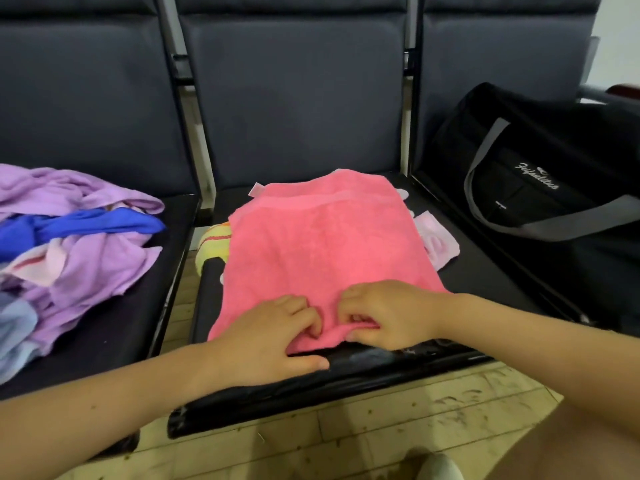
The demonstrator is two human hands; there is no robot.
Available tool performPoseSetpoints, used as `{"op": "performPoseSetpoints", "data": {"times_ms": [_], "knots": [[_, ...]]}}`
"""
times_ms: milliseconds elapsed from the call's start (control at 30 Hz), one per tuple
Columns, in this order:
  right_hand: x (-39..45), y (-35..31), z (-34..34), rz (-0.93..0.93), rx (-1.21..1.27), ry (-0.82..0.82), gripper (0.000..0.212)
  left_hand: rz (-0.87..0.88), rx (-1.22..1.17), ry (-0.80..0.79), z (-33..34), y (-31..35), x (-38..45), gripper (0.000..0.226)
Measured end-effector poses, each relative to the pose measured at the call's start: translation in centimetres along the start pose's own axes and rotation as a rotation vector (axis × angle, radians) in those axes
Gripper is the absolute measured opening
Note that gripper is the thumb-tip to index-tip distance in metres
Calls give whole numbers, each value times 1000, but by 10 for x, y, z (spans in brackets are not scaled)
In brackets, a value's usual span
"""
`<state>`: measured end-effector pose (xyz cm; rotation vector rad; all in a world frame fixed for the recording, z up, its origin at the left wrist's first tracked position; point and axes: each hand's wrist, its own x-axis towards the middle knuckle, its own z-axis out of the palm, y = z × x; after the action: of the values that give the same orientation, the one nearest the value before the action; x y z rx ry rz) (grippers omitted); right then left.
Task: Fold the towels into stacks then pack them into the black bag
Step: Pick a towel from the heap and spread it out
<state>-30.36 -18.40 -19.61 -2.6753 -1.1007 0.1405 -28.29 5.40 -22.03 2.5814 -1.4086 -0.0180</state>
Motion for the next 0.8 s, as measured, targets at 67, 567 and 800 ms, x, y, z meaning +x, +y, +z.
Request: {"op": "performPoseSetpoints", "data": {"times_ms": [67,567,800], "knots": [[4,1,-2,53,-9,43,20,-69,30,28,4,1,0,54],[-5,31,-65,481,-342,246,19,-287,429,79,-63,-44,21,48],[-32,75,-65,675,-351,513,24,-507,-124,360,-65,-90,6,69]]}}
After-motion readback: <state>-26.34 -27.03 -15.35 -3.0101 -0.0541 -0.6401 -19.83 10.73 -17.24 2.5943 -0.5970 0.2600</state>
